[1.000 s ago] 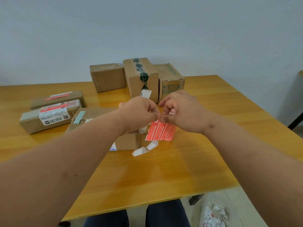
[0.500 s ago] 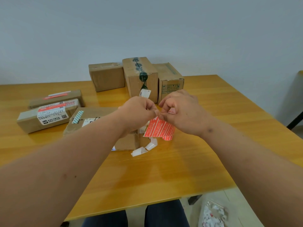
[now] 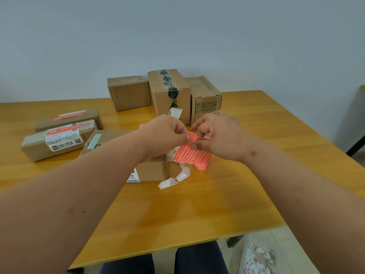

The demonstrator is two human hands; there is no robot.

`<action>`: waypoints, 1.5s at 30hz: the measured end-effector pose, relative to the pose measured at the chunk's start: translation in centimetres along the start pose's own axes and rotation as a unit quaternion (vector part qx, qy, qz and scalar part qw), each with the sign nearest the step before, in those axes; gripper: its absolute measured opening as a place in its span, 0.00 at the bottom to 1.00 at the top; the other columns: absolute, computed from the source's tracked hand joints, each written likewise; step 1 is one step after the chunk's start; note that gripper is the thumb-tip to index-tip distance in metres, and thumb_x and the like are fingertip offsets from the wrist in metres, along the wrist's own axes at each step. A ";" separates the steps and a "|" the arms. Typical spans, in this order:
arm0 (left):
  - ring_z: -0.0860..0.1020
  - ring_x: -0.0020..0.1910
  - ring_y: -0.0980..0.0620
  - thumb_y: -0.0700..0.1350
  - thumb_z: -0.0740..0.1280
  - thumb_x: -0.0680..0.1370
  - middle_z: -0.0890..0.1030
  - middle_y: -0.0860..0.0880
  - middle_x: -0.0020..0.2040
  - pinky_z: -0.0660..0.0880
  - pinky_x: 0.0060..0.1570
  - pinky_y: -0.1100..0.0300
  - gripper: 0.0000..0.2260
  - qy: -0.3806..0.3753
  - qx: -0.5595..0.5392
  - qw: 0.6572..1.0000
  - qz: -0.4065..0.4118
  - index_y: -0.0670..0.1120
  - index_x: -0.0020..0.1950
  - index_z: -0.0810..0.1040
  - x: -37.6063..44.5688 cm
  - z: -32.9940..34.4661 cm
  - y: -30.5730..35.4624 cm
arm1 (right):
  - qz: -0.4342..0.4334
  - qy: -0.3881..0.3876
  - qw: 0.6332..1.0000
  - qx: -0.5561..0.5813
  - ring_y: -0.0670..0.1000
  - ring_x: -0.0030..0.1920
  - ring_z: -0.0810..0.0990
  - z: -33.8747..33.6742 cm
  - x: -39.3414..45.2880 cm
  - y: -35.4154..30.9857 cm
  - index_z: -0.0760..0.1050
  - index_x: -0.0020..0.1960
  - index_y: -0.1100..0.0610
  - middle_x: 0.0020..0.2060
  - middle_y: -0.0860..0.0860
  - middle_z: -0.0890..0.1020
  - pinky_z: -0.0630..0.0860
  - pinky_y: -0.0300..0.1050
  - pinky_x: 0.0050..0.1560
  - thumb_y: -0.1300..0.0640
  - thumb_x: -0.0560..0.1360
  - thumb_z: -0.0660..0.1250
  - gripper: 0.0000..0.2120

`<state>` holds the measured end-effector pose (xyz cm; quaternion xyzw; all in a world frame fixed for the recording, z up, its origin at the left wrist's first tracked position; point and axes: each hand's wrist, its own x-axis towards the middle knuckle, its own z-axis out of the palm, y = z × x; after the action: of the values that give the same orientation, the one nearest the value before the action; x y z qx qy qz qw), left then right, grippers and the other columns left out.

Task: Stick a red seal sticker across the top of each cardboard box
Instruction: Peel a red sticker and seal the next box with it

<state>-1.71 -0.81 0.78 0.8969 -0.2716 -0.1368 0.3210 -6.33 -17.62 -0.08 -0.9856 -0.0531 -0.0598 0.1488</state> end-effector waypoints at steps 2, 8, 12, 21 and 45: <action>0.80 0.44 0.47 0.51 0.67 0.79 0.84 0.46 0.41 0.77 0.52 0.45 0.11 0.009 -0.002 1.000 -0.004 0.47 0.40 0.81 0.1 0.2 0.0 | -0.005 0.007 1.000 -0.003 0.48 0.66 0.63 0.0 0.0 -0.1 0.82 0.43 0.50 0.51 0.34 0.71 0.58 0.53 0.63 0.44 0.71 0.71 0.10; 0.73 0.35 0.53 0.48 0.64 0.80 0.81 0.43 0.39 0.70 0.35 0.61 0.13 0.029 -0.057 0.997 -0.032 0.43 0.40 0.76 0.5 0.5 0.4 | -0.022 0.062 0.998 -0.015 0.48 0.63 0.65 0.1 -0.3 -0.3 0.77 0.36 0.49 0.50 0.37 0.77 0.58 0.51 0.59 0.46 0.73 0.70 0.10; 0.74 0.35 0.55 0.51 0.64 0.80 0.81 0.46 0.38 0.69 0.35 0.63 0.14 0.037 -0.064 0.997 -0.021 0.40 0.48 0.81 0.5 0.2 0.4 | 0.011 0.033 0.999 -0.009 0.49 0.64 0.65 0.0 -0.2 -0.1 0.75 0.37 0.46 0.51 0.38 0.75 0.58 0.51 0.59 0.42 0.70 0.71 0.10; 0.82 0.44 0.51 0.47 0.70 0.77 0.84 0.47 0.43 0.77 0.43 0.61 0.08 0.002 -0.060 0.998 -0.009 0.43 0.48 0.83 0.2 -0.2 0.4 | 0.021 0.013 0.999 0.021 0.49 0.65 0.64 0.0 -0.2 0.0 0.76 0.36 0.42 0.53 0.36 0.75 0.58 0.54 0.64 0.42 0.69 0.72 0.08; 0.82 0.46 0.52 0.45 0.71 0.76 0.85 0.48 0.43 0.78 0.47 0.58 0.05 0.001 -0.077 0.996 -0.040 0.45 0.46 0.84 0.1 -0.2 0.6 | 0.034 0.022 0.995 0.090 0.42 0.47 0.77 -0.2 -0.5 -0.2 0.80 0.40 0.49 0.40 0.43 0.82 0.68 0.56 0.63 0.45 0.68 0.74 0.09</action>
<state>-1.79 -1.19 1.29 0.8797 -0.2240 -0.1695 0.3838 -6.87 -17.53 0.13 -0.9678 -0.0215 -0.0715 0.2403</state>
